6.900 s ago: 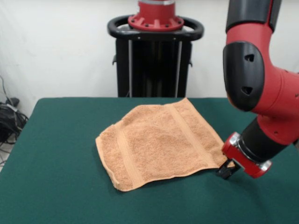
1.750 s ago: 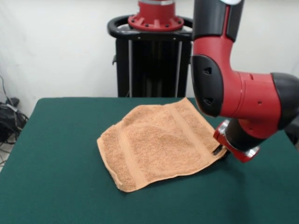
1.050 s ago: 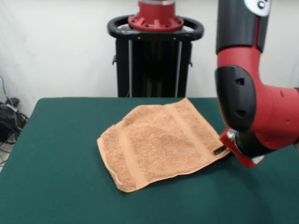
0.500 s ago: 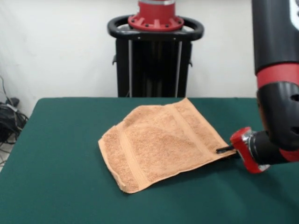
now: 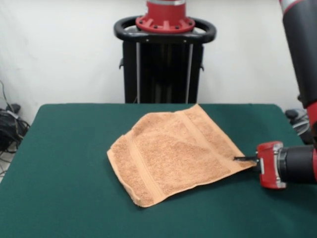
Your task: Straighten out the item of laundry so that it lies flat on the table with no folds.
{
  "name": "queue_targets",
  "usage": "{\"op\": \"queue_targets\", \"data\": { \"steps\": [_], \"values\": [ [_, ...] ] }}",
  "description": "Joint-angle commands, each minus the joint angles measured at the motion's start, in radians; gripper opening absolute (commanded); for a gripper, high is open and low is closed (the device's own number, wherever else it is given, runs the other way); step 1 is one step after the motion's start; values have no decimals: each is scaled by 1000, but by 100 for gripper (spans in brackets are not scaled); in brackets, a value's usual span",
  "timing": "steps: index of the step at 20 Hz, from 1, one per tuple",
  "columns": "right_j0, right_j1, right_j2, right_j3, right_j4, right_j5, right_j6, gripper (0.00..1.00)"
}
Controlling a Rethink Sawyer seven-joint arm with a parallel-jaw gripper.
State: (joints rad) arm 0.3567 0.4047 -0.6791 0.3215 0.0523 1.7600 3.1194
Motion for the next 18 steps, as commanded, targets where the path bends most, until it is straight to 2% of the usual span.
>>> {"op": "queue_targets", "data": {
  "steps": [1,9,18],
  "values": [
    [-69,359,-1,-200,-69,-496,525,0],
    [-91,389,55,-294,-131,-448,562,0],
    [-108,405,93,-366,-79,-361,603,0]
  ]
}}
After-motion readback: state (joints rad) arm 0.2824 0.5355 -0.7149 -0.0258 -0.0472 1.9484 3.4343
